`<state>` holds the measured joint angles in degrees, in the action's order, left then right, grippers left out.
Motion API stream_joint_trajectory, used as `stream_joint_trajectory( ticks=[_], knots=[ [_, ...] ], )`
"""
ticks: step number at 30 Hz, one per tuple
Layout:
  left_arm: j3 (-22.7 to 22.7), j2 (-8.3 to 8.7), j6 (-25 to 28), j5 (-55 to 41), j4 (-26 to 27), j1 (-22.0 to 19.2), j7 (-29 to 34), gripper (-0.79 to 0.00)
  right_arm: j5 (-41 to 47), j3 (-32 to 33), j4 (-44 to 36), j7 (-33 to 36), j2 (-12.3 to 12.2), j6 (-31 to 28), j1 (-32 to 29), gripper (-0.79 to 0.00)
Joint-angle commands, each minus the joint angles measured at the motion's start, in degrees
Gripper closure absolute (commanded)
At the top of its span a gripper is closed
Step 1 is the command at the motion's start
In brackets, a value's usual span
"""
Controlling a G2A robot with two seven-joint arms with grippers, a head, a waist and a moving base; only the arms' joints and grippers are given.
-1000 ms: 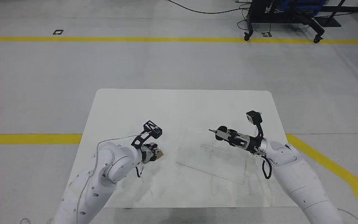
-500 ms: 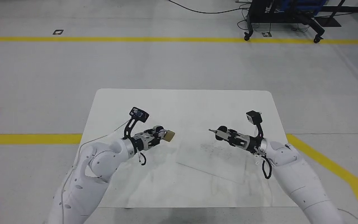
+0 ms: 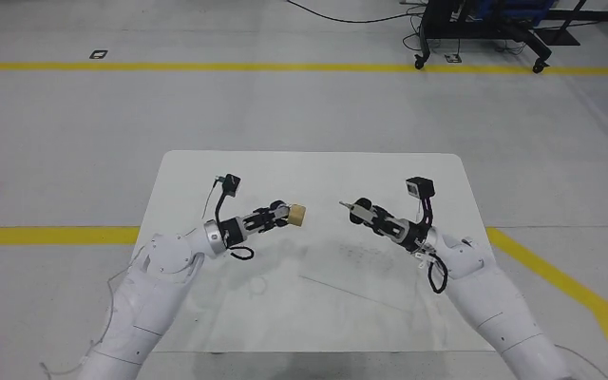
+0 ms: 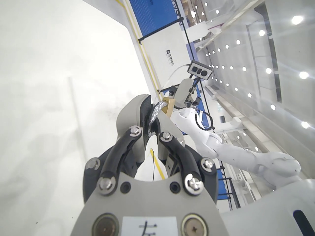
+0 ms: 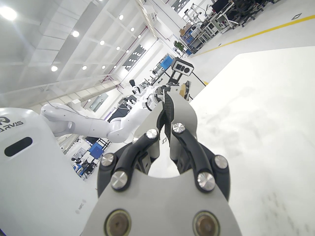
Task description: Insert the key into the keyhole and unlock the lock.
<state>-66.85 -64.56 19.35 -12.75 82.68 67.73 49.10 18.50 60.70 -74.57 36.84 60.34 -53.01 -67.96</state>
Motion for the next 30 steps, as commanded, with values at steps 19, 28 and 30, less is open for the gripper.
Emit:
stream_joint_trajectory(
  ticks=[19, 28, 30],
  knots=[
    [-0.22, 0.67, 2.05, -9.10, 0.20, 1.26, 11.59, 0.000, 4.99, -11.92, 4.69, 0.57, 5.40, 1.59, 9.08, 0.000],
    [-0.52, 0.54, 0.34, -9.59, -1.78, -0.21, 8.17, 0.000, 8.27, -14.94, 5.21, 6.21, 6.60, 0.68, 10.02, 0.000],
    [-0.86, 0.61, -0.44, -9.06, -2.12, -0.55, 7.51, 0.000, 9.09, -14.54, 5.46, 6.77, 6.60, -0.23, 9.85, 0.000]
  ],
)
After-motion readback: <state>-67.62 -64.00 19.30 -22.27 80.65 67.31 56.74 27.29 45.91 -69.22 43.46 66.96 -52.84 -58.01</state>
